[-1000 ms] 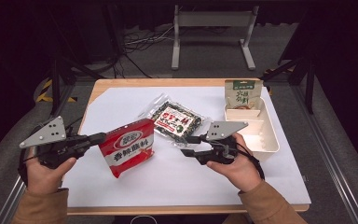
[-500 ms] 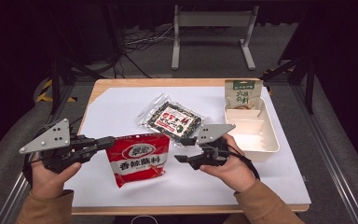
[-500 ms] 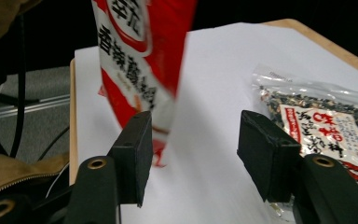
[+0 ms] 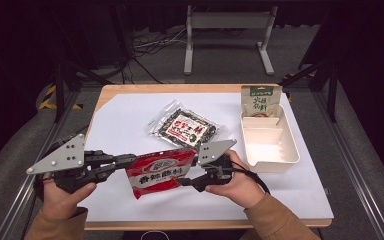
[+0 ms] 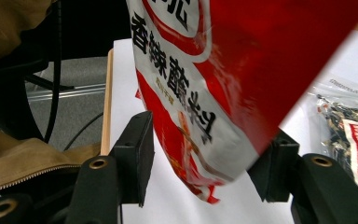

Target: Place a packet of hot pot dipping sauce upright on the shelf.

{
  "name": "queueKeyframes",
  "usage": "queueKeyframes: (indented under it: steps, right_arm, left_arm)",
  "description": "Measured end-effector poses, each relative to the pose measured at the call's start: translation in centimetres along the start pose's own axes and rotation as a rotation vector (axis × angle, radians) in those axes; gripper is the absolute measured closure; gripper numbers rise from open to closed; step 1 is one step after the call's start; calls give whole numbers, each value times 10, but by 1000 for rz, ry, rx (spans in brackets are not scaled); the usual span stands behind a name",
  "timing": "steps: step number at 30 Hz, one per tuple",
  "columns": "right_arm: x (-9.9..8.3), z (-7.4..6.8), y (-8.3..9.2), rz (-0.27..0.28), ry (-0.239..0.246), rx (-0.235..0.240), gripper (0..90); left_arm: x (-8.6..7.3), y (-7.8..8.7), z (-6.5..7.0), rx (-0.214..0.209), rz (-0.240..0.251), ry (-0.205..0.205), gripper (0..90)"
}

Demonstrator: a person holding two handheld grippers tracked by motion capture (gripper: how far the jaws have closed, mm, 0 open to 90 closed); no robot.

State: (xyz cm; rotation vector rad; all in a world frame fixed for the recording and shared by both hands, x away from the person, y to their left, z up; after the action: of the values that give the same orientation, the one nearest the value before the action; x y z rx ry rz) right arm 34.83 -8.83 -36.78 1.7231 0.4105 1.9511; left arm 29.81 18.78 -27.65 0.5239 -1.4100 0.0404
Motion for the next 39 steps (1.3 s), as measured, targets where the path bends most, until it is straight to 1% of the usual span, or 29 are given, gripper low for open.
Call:
queueKeyframes:
  steps: [3, 4, 5, 6, 7, 8, 9, 10, 11, 12, 14, 15, 16, 18, 22, 23, 25, 27, 28, 29, 30, 31, 32, 33, 34, 36, 38, 39]
  right_arm:
    - [-1, 1, -5, 7, -3, 10, 479]
    - [-3, 1, -8, 8, -8, 12, 490]
    - [-5, 1, -11, 6, -16, 15, 505]
    - [-7, 1, -13, 7, -23, 17, 523]
    - [-7, 1, -13, 7, -23, 17, 523]
    - [-9, 1, -16, 11, -33, 19, 565]
    - [-12, 0, -18, 20, -42, 21, 654]
    - [-12, 0, -18, 19, -38, 18, 698]
    - [-13, 0, -18, 14, -30, 16, 731]
    - [-13, 0, -18, 14, -30, 16, 731]
    - [-13, -1, -17, 12, -25, 35, 822]
    - [-13, -1, -16, 13, -19, 44, 853]
    - [-12, -1, -14, 12, -17, 48, 868]
    - [-12, 1, -11, 11, -17, 42, 889]
    - [-12, 3, -5, 4, -27, 42, 897]
    - [-11, 3, -4, 3, -30, 40, 897]
    - [-10, 3, -1, -5, -26, 33, 898]
    - [-8, 4, 3, -17, -22, 28, 898]
    - [-7, 5, 6, -24, -18, 26, 899]
    - [-6, 5, 8, -28, -17, 23, 899]
    - [-5, 6, 11, -31, -20, 20, 899]
    - [-5, 8, 15, -30, -23, 16, 899]
    - [-5, 8, 15, -30, -23, 16, 899]
    - [-4, 10, 21, -34, -23, 0, 899]
    - [-4, 11, 23, -34, -24, -5, 899]
    - [-3, 13, 29, -36, -28, -16, 899]
    - [-3, 16, 36, -34, -31, -34, 899]
    - [-3, 17, 39, -34, -32, -39, 899]
  left_arm:
    - [0, -2, -1, 16, -1, -8, 900]
    - [-1, -3, -1, 19, -3, -1, 900]
    - [-1, -3, -2, 19, -3, -3, 900]
    - [-2, -4, -2, 17, -1, 7, 900]
    - [-2, -4, -2, 17, -1, 7, 900]
    - [-2, -4, -3, 19, -3, 8, 900]
    - [-3, -5, -3, 16, -2, 6, 900]
    - [-3, -5, -3, 16, -2, 6, 900]
    - [-3, -5, -4, 29, -5, -2, 900]
    - [-3, -5, -4, 29, -5, -2, 900]
    - [-4, -5, -6, 30, 0, 13, 900]
    - [-5, -4, -7, 31, 3, 17, 900]
    - [-5, -4, -7, 30, 6, 21, 900]
    - [-5, -4, -8, 31, 5, 16, 900]
    - [-5, -6, -8, 37, 6, 25, 900]
    - [-5, -6, -8, 41, 8, 29, 900]
    - [-6, -6, -8, 58, 6, 22, 894]
    - [-6, -7, -10, 66, 5, 14, 873]
    - [-7, -7, -10, 68, 9, 17, 851]
    - [-7, -8, -10, 73, 16, 24, 820]
    - [-7, -8, -10, 73, 16, 24, 787]
    - [-7, -8, -12, 82, 17, 21, 739]
    - [-7, -8, -12, 85, 20, 25, 739]
    - [-7, -8, -13, 100, 22, 34, 636]
    - [-7, -8, -14, 108, 25, 35, 609]
    - [-8, -8, -15, 114, 27, 38, 566]
    - [-9, -7, -18, 120, 31, 52, 527]
    - [-10, -7, -20, 129, 29, 55, 514]
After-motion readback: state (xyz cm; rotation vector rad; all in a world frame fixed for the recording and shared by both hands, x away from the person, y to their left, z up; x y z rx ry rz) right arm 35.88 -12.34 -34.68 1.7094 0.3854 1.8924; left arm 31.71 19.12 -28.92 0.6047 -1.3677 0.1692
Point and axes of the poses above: each handheld gripper's, and its own axes: y roughly backward along the jaws, x roughly out of its top, z roughly to its right, the point moved 3 cm from there along -y, roughly forward along the jaws, and after that the axes turned 10 degrees about y, right-handed, at the moved point
